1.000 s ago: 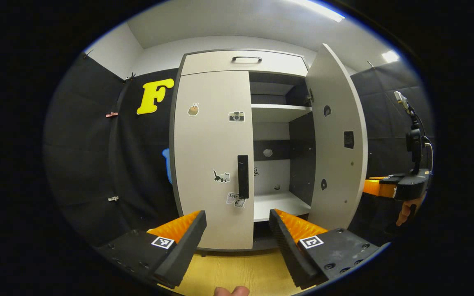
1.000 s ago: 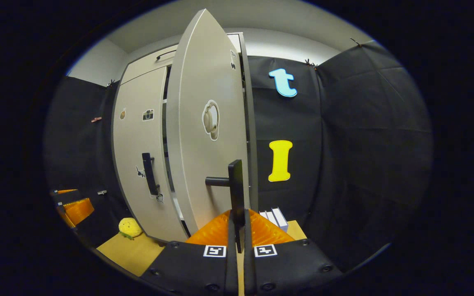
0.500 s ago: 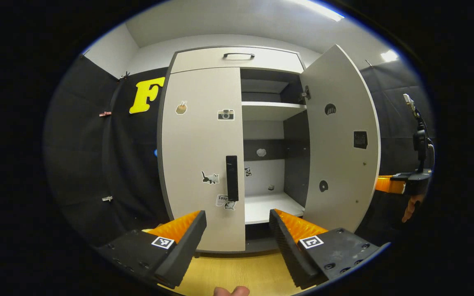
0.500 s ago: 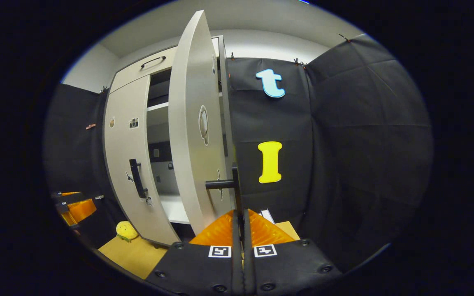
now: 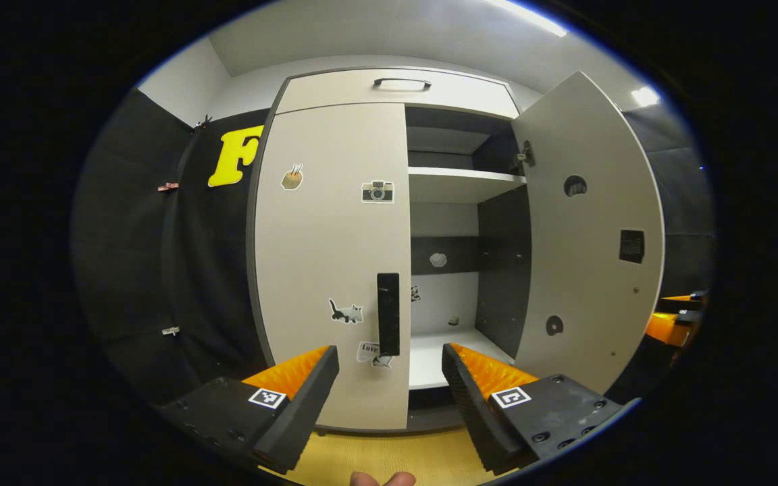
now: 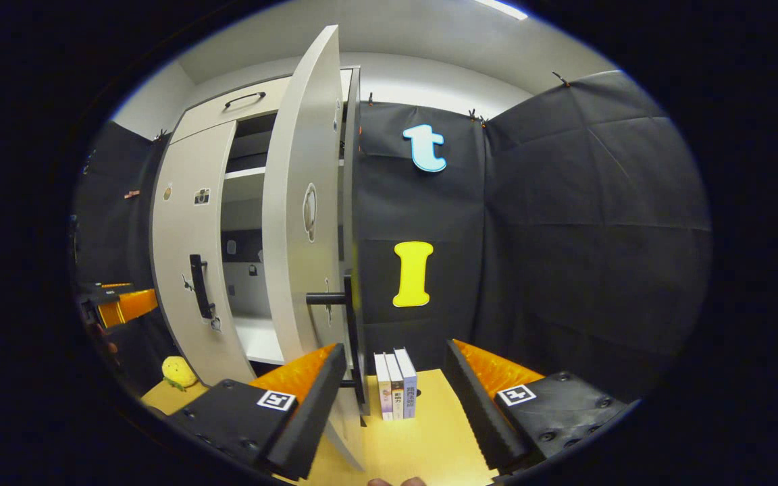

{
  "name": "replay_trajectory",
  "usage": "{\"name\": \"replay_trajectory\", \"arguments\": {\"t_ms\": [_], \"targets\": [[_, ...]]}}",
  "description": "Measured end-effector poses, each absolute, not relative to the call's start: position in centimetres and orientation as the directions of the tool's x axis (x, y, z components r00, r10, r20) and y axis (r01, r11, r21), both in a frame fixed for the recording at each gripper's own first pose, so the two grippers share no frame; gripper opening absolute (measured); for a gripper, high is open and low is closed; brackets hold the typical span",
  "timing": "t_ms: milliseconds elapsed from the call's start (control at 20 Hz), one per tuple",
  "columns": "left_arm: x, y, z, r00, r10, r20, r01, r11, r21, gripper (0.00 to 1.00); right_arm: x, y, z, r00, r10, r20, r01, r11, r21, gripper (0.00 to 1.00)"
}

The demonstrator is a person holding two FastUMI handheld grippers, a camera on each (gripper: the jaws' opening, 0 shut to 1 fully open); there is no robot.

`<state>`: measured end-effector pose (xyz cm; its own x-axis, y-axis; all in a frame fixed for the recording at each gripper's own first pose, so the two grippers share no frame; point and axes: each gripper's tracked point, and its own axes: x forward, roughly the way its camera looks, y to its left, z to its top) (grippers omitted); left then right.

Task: Open the right door of the double-door shoe cabinet with the right hand, and open the left door with the left hand.

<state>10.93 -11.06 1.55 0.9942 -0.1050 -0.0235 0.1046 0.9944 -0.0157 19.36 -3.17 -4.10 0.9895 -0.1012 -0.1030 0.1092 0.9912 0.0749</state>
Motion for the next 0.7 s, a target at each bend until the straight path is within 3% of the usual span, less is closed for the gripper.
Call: {"name": "replay_trajectory", "arguments": {"t_ms": [250,300,350,400,700], "targets": [[16.9,-11.5,0.2,0.993,-0.105,-0.047,0.107,0.993,0.041,0.95,19.4,-3.6,-3.6,0.986,-0.148,-0.072,0.157,0.979,0.127,0.92],[18.0,-11.7,-0.1,0.993,-0.109,-0.055,0.111,0.993,0.037,0.94,19.3,-3.7,-3.6,0.986,-0.153,-0.07,0.161,0.979,0.126,0.96],[18.9,-11.8,-0.3,0.992,-0.107,-0.063,0.109,0.993,0.042,0.93,19.3,-3.9,-3.5,0.986,-0.155,-0.066,0.162,0.98,0.117,0.92],[19.8,-11.7,-0.4,0.993,-0.104,-0.062,0.107,0.993,0.051,0.92,19.3,-4.1,-3.5,0.986,-0.156,-0.063,0.162,0.981,0.104,0.97],[24.0,-12.6,-1.3,0.992,-0.107,-0.069,0.108,0.994,0.006,0.72,19.2,-4.8,-3.4,0.986,-0.159,-0.059,0.164,0.983,0.086,0.97]]}}
